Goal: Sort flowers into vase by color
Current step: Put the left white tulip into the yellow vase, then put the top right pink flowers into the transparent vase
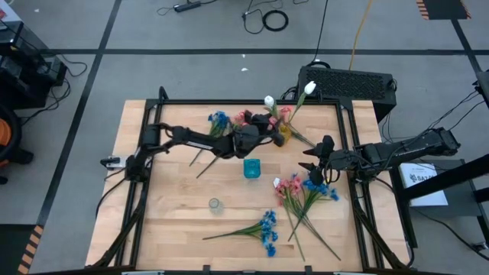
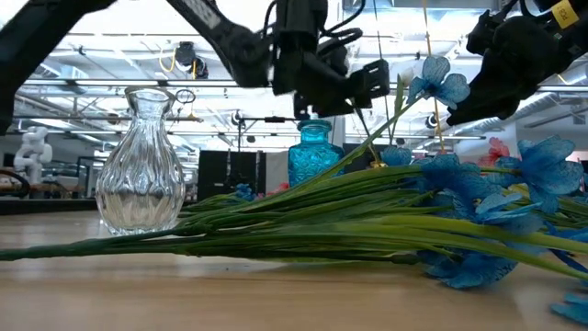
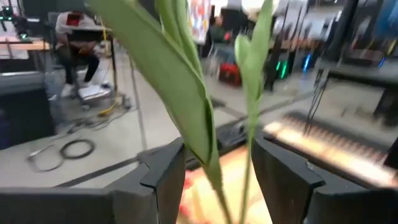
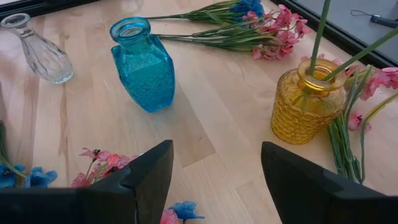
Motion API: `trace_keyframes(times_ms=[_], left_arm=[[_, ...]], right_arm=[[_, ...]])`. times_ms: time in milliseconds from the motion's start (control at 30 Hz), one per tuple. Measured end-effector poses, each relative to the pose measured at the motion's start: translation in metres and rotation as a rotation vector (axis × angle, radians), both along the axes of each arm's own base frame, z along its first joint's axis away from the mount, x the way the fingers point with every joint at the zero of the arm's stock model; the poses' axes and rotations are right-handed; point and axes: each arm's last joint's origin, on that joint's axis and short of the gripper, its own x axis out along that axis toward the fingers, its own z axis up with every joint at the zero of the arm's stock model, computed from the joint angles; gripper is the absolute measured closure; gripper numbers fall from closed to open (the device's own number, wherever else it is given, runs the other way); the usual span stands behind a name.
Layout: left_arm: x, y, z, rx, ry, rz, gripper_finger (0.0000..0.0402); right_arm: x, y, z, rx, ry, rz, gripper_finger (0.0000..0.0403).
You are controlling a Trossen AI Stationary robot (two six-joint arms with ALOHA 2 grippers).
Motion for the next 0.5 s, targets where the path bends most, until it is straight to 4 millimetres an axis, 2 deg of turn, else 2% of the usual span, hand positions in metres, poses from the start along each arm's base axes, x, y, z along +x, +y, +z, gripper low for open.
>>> trace_keyframes(times_ms=[333,500], left_arm=[[-0.031,-0.004,0.048,0.003,0.257,-0.052,0.0213],[-0.063,-0.008,0.071,-0.086,0.453,-0.174,0.0213]], right_arm=[[0.000,0.000,0.000,0.009,-0.003,-0.004,0.0167],[0.000,0.000,-0.001,0.014,0.004,-0.008,0.0167]])
